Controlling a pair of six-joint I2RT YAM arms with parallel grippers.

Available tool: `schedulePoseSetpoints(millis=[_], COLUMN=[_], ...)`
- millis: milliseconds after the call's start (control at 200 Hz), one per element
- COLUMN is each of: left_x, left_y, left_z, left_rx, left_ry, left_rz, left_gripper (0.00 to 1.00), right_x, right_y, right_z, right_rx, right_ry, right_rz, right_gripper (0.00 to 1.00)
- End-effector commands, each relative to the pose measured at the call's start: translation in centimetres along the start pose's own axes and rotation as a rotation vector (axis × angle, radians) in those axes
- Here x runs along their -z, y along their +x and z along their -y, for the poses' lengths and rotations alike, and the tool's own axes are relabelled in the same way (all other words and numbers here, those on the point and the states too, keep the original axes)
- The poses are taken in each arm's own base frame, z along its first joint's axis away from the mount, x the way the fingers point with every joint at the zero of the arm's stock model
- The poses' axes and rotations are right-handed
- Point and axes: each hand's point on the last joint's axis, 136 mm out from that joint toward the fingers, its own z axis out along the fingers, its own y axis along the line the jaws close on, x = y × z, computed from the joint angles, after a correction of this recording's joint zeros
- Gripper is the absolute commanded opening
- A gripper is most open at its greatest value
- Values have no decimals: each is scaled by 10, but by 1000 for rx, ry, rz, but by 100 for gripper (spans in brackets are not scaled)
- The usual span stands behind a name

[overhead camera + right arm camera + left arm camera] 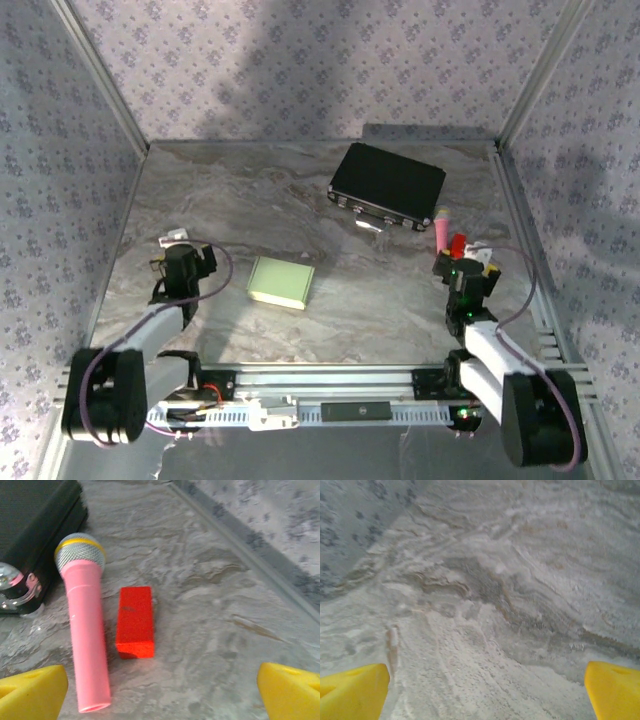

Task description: Fold the paper box

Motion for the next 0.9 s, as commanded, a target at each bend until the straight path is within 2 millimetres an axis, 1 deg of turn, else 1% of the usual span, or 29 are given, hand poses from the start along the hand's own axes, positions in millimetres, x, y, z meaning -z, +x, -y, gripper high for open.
schedulePoseSetpoints(millis=[0,160,340,405,470,515,590,645,740,790,815,855,895], left_x=[-6,-20,-26,-32,-43,-46,-48,-53,-60,-60,-60,-60,-60], left_y=[-44,-55,-58,-52,-42,-44,-41,-42,-43,-41,-42,-42,-42], left_z=[19,25,24,24,23,20,17,15,23,24,24,24,24], left_rx=[2,-10,-11,-5,3,15,33,44,15,13,13,14,13], left_ry=[90,116,106,111,105,92,92,87,115,120,119,118,119], left_rz=[166,199,227,252,249,260,213,213,169,151,161,156,157], left_gripper=[100,100,100,100,100,100,100,100,100,100,100,100,100], right_x=[-7,-19,-32,-39,-47,-52,-56,-56,-61,-67,-70,-77,-76], right_y=[-45,-51,-54,-51,-42,-38,-32,-31,-29,-32,-30,-33,-33], right_z=[-24,-33,-47,-51,-53,-56,-59,-60,-59,-59,-55,-52,-53], right_rx=[3,47,108,116,115,121,134,142,139,133,128,120,120], right_ry=[-100,-139,-200,-221,-240,-250,-256,-257,-245,-232,-207,-182,-182], right_rz=[147,159,153,149,137,133,131,114,92,78,51,27,34], right_gripper=[99,99,99,99,99,99,99,99,99,99,99,99,99])
